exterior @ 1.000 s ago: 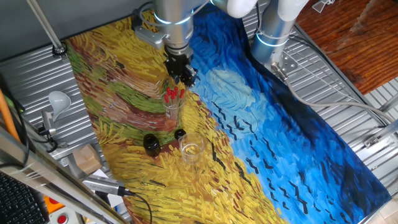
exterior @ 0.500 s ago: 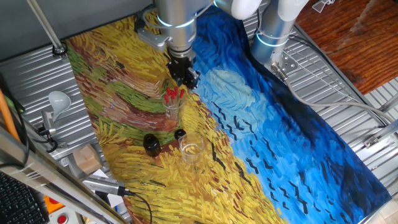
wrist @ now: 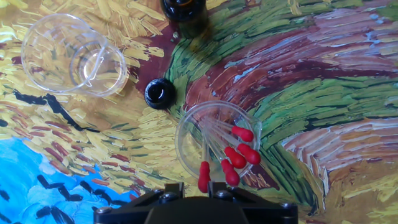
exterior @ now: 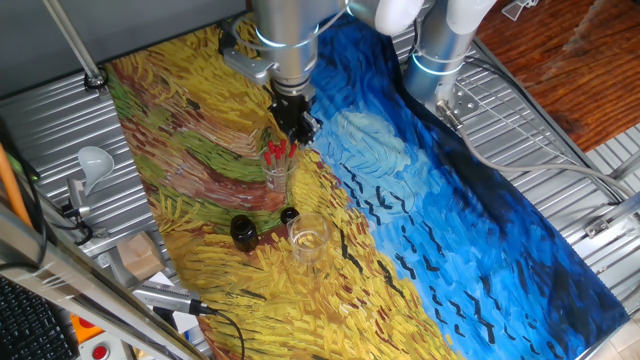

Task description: Transfer liquid using a dropper

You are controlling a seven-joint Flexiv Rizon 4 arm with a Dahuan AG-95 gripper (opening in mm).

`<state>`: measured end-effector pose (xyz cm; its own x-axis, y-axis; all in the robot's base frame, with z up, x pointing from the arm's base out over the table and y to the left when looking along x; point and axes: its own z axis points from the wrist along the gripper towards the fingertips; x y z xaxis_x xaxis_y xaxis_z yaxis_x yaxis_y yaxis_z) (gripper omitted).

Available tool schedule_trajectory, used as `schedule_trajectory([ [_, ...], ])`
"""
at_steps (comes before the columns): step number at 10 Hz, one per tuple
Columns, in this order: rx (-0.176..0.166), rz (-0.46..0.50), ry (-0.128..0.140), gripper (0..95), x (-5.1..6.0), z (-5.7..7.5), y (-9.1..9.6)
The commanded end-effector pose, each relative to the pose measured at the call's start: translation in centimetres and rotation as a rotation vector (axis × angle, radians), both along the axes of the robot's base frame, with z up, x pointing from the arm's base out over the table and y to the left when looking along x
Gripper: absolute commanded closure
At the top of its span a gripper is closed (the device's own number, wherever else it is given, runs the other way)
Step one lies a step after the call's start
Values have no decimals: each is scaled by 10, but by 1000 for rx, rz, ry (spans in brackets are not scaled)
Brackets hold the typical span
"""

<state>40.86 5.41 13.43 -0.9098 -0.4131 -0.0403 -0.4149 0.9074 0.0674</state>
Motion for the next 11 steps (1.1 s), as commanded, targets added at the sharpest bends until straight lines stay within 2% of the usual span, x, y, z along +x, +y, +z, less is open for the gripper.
schedule_trajectory([
  [1,-1,1,-3,760,1,-2,0],
  [11,-10,21,-10,760,8,-4,0],
])
